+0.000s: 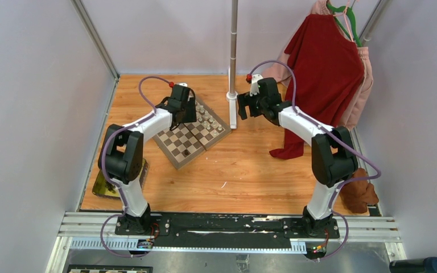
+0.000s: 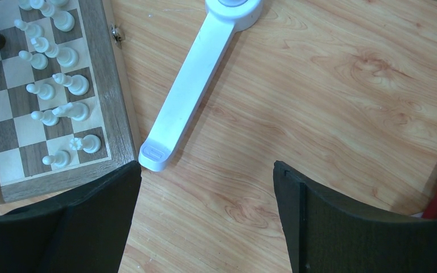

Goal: Set up the chess pieces on the board
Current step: Pick up the chess piece from the chessboard.

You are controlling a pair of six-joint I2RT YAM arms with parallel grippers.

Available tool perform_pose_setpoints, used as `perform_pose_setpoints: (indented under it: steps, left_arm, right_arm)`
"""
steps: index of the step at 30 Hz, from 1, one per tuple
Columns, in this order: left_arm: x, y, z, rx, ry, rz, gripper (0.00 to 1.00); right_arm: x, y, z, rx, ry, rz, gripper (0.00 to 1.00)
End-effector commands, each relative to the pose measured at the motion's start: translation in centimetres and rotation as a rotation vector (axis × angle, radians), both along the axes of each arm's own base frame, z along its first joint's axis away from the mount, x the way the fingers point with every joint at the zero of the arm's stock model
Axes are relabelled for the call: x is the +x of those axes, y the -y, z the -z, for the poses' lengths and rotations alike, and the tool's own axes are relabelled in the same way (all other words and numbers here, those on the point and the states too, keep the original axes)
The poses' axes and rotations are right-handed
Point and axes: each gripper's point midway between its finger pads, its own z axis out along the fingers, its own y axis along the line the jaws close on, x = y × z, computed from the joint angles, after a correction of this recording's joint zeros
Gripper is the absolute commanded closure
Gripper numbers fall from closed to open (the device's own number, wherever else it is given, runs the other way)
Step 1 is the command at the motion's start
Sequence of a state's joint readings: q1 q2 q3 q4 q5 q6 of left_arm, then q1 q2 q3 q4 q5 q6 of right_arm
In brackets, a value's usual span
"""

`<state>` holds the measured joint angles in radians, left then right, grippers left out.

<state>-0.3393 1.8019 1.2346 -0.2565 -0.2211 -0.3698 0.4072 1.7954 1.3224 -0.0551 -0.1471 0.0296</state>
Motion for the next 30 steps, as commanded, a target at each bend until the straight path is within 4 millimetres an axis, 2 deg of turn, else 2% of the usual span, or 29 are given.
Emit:
perform_pose_setpoints:
  steps: [1,19,30]
  left_arm:
    - [1.4,1.3,-0.5,-0.007,0.029,0.059,0.34]
    - [3.3,1.3,0.9,0.035,0.016,0.053,0.47]
    - [3.3,1.2,1.8,0.049,-0.010,0.047,0.53]
  right_arm:
    - [0.1,1.3,-0.7,-0.004,0.015,0.035,0.10]
    - [0.8,1.9,0.0,-0.016,0.005,0.047,0.10]
    - [1.4,1.9,0.3,-0.019,-0.001,0.051,0.10]
